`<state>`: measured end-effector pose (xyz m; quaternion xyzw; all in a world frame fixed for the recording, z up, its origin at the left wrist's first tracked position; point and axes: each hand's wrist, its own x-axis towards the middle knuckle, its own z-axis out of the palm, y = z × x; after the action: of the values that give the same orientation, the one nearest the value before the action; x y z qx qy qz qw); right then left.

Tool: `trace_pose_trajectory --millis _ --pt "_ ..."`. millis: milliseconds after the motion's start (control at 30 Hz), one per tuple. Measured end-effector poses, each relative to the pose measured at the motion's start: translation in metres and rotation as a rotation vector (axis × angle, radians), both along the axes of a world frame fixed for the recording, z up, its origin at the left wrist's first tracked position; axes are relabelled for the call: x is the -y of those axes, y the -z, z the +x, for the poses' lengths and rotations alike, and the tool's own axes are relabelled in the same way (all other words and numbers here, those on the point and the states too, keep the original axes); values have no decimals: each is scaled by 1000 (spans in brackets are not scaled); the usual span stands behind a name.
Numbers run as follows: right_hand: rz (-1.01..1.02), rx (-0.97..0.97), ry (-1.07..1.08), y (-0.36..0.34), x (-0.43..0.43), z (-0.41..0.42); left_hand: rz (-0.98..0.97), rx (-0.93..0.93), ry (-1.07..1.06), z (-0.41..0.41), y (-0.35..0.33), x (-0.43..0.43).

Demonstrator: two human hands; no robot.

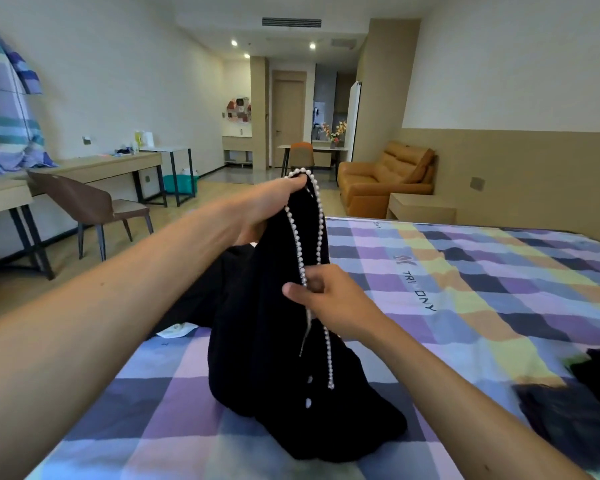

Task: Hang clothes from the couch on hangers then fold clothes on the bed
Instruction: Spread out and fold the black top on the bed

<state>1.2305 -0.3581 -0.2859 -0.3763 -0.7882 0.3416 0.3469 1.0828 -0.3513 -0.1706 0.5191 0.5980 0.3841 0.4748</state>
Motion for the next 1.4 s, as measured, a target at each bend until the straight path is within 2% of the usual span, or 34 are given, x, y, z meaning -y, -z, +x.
trace_pose_trajectory --millis 67,133,200,267,333,400,467,567,600,667,767,833,867,900,933,967,1033,1100,1133,1200,1267,1300,1367,1400 --pt "-19 -78 -25 -12 7 -1 119 -238 -37 -12 8 -9" --pt "43 -164 -119 -34 21 -5 329 -559 -85 -25 16 -19" --pt "32 -134 -259 -56 39 -13 390 -669 -90 -34 20 -24" --pt "75 -159 -216 -59 44 -16 325 -543 -66 -40 20 -26" --pt "239 -182 118 -43 25 -13 234 -328 -38 -46 23 -23" --pt "211 -31 308 -15 6 -10 186 -159 -13 -48 24 -17" --pt "68 65 285 11 -8 -14 176 -49 28 -44 27 -12" --pt "-100 29 220 42 -31 -15 196 -29 104 -41 26 -4" --pt "-169 23 194 48 -37 -12 226 -88 152 -43 25 -1" --pt "-298 -9 153 55 -50 1 325 -325 261 -55 24 3" --pt "-352 -144 145 42 -56 24 440 -933 321 -74 33 8" --pt "-299 -165 149 23 -55 41 418 -1362 218 -87 48 4" --pt "-242 -119 133 11 -52 49 414 -1487 125 -96 56 0" --pt "-187 -58 104 -1 -49 57 447 -1509 13 -105 65 -5" --pt "-149 10 74 -11 -47 65 487 -1446 -108 -116 72 -10" --pt "-119 85 61 -19 -46 72 529 -1301 -237 -124 80 -14" --pt "-19 270 110 -31 -50 86 496 -793 -390 -136 94 -21" --pt "59 407 203 -33 -60 101 278 -227 -380 -140 111 -25" --pt "86 436 258 -31 -66 106 171 -48 -348 -140 121 -26" --pt "88 441 372 -26 -76 117 93 117 -316 -142 135 -31" --pt "50 397 496 -22 -83 123 154 114 -331 -139 136 -35" --pt "62 401 567 -22 -83 124 223 4 -355 -139 134 -38" --pt "113 399 694 -31 -83 123 274 -455 -493 -135 129 -40" --pt "131 383 727 -41 -81 120 234 -751 -539 -133 127 -39"
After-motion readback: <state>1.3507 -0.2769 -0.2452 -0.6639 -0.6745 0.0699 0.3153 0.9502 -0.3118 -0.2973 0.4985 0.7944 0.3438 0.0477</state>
